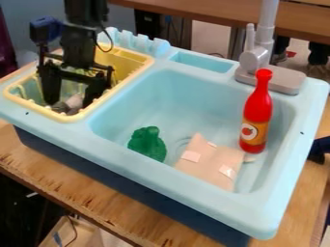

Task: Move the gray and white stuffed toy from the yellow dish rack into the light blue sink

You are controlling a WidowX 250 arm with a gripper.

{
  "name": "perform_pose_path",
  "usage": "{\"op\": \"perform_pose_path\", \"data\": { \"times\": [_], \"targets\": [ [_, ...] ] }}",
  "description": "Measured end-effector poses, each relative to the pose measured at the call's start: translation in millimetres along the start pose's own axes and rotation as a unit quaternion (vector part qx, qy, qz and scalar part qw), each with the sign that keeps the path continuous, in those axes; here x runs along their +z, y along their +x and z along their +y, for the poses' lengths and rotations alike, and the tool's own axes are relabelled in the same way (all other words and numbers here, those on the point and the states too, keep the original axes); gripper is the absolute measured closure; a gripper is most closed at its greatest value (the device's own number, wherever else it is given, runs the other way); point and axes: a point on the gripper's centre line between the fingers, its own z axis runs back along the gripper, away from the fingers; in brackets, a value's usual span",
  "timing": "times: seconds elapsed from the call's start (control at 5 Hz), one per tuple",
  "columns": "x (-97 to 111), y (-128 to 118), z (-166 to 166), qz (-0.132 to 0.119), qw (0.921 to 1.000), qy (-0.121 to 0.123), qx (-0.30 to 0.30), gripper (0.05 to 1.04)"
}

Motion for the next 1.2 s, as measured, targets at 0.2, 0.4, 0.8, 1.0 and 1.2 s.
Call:
{"op": "perform_pose_path", "data": {
  "times": [0.2,0.4,0.8,1.0,1.2],
  "targets": [
    [-4.0,-6.0,-0.2,0.005,0.9995,-0.004,0.033,0.376],
    [-0.1,-12.8,-3.8,0.002,0.9987,-0.017,0.048,0.531],
    [51.9,-28.7,-11.8,-0.062,0.9978,-0.017,0.016,0.631],
    [92.4,-43.8,-16.0,-0.125,0.9921,0.004,0.008,0.634],
    [118.9,-63.0,-28.7,-0.182,0.9830,-0.005,-0.023,0.634]
  ]
}}
